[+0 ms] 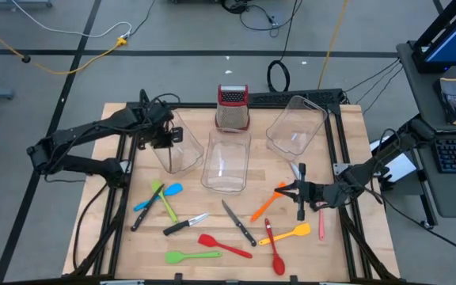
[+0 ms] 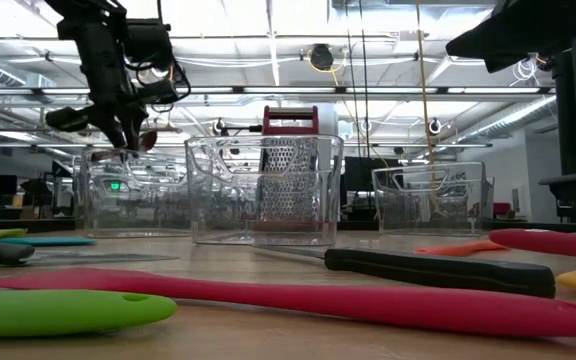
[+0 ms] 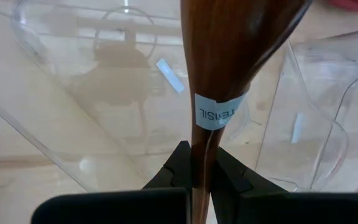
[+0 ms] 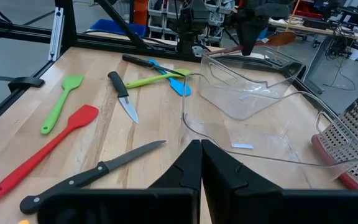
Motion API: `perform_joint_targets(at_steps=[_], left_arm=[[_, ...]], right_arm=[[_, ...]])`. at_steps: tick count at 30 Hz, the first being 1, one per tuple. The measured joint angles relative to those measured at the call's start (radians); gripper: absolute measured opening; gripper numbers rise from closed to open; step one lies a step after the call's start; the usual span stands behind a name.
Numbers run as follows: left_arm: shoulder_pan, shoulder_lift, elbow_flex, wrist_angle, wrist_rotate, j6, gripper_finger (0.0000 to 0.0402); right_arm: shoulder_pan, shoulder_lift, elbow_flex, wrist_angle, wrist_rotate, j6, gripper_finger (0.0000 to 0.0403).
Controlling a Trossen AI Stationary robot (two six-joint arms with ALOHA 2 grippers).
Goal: Pick & Place Kitchen Items
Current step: Put the brown ladle into the left transparent bin
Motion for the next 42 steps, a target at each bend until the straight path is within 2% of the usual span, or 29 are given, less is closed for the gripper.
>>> perform_joint_targets(at_steps=[10, 21, 33, 42], left_arm=[[-0.073, 0.000, 0.028, 0.098, 0.007, -0.024, 0.0016], [-0.151, 0.029, 0.053, -0.010, -0.008, -0.120, 0.0016], [-0.131, 0.170, 0.054, 0.005, 0.009, -0.086, 0.0009], [-0.114, 0.128, 0.053, 0.035, 0.086, -0.090, 0.0009]], right_arm=[[0.000, 0.000, 0.000, 0.000, 0.000, 0.000, 0.0000], [0.000, 0.000, 0.000, 0.000, 0.000, 0.000, 0.0000], [0.000, 0.000, 0.000, -0.008, 0.000, 0.000, 0.0000], [0.000, 0.000, 0.000, -0.036, -0.001, 0.018, 0.0000]])
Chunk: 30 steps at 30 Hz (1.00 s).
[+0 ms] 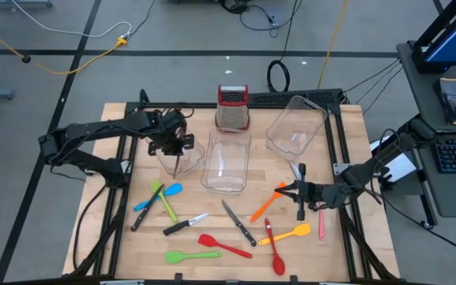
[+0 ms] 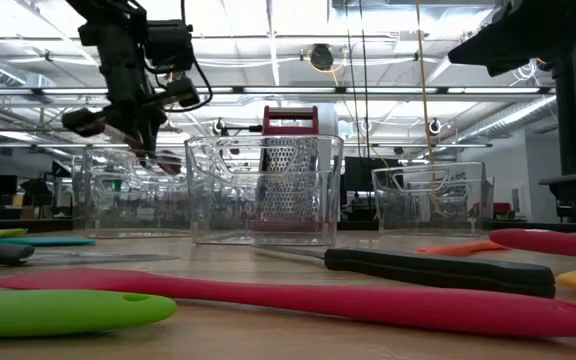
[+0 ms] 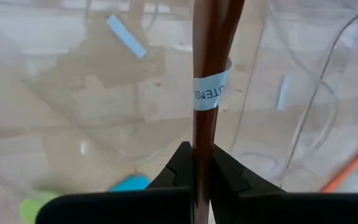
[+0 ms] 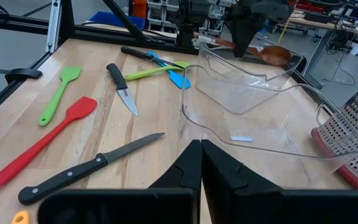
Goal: Pick & Place Kitchen Items
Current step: Put the brown ladle into the left transparent bin
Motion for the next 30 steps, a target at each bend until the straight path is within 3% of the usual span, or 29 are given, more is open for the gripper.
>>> perform_joint_targets(at_steps=[9, 30], left_arm=[[0.034, -0.037, 0.000, -0.130, -0.024, -0.031, 0.0009], [0.082, -0.032, 0.000, -0.099, -0.107, -0.007, 0.0009]], right_arm=[[0.000, 0.000, 0.000, -0.001, 0.000, 0.000, 0.0000], [0.000, 0.000, 0.000, -0.001, 0.000, 0.014, 0.0000]])
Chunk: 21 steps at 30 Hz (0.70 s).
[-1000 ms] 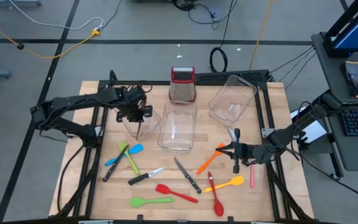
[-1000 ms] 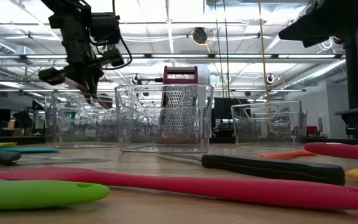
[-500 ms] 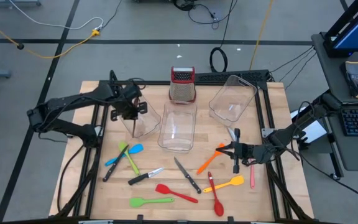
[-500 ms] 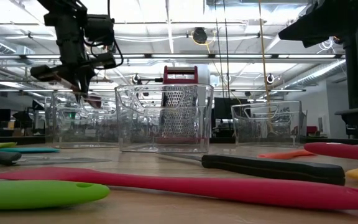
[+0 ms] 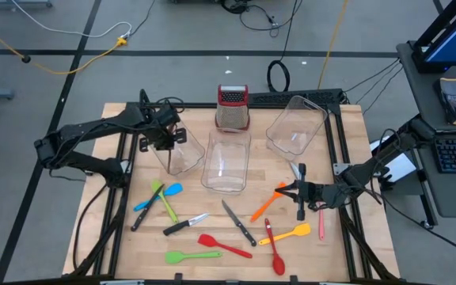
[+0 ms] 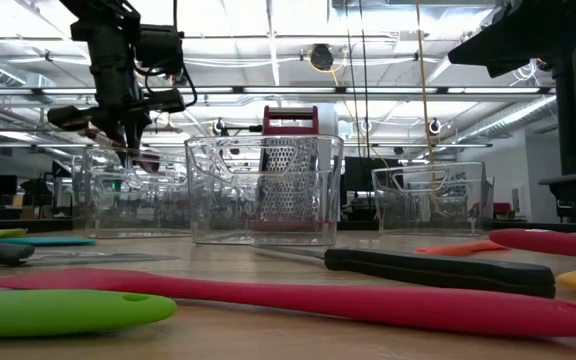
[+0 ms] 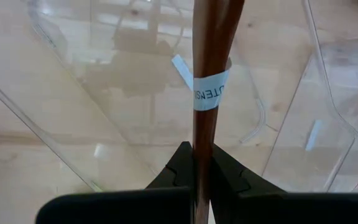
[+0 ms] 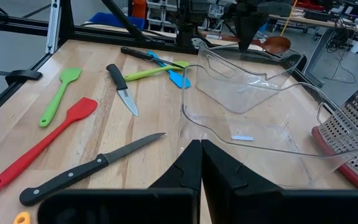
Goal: Pick & Place Kitchen Items
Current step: Put the brown ladle into the left transparent bin
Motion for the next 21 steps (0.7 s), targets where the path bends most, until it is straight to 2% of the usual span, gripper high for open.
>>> perform_joint_targets(at_steps=[21], left_arm=[[0.003, 0.242, 0.000, 0.049, -0.019, 0.064, 0.0009]], right_arm=[[0.000, 0.000, 0.000, -0.017, 0.000, 0.012, 0.0000]])
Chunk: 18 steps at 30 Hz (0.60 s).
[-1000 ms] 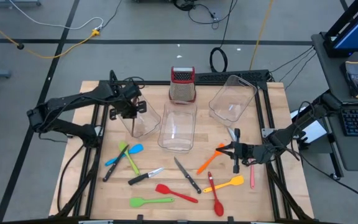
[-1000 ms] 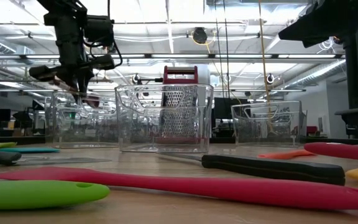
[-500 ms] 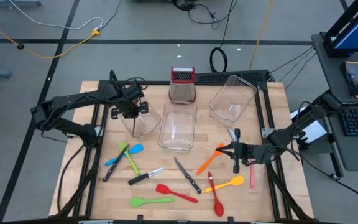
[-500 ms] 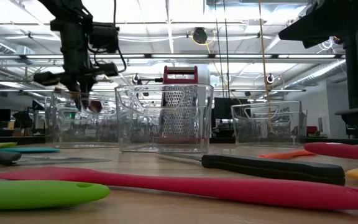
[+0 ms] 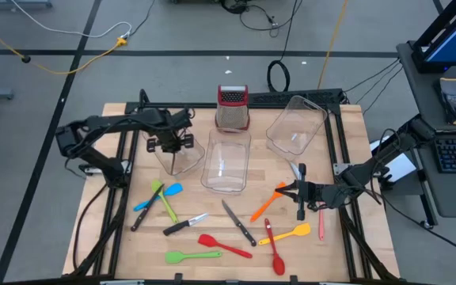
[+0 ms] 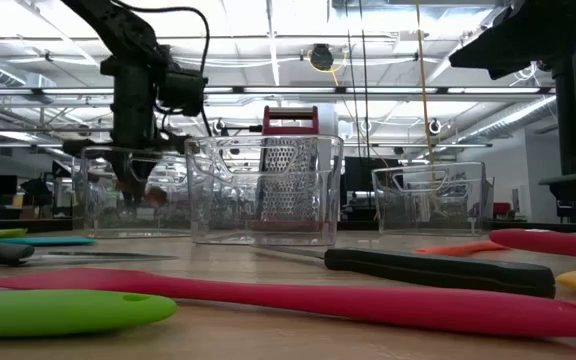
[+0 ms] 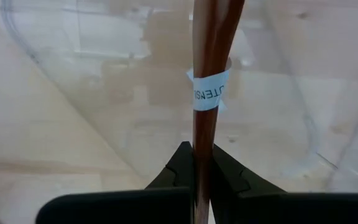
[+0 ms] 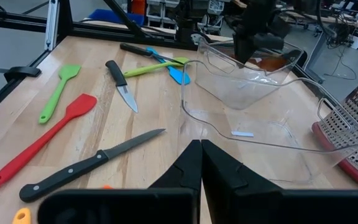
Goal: Pick & Place Kitchen Items
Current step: Put the brown ladle into the left transparent bin
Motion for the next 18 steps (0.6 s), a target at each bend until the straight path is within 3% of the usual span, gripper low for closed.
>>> perform_joint_targets(at_steps=[18], left_arm=[[-0.016, 0.102, 0.000, 0.056, -0.018, 0.035, 0.0015]], right_arm=[[0.000, 0.000, 0.000, 0.002, 0.000, 0.000, 0.0000]])
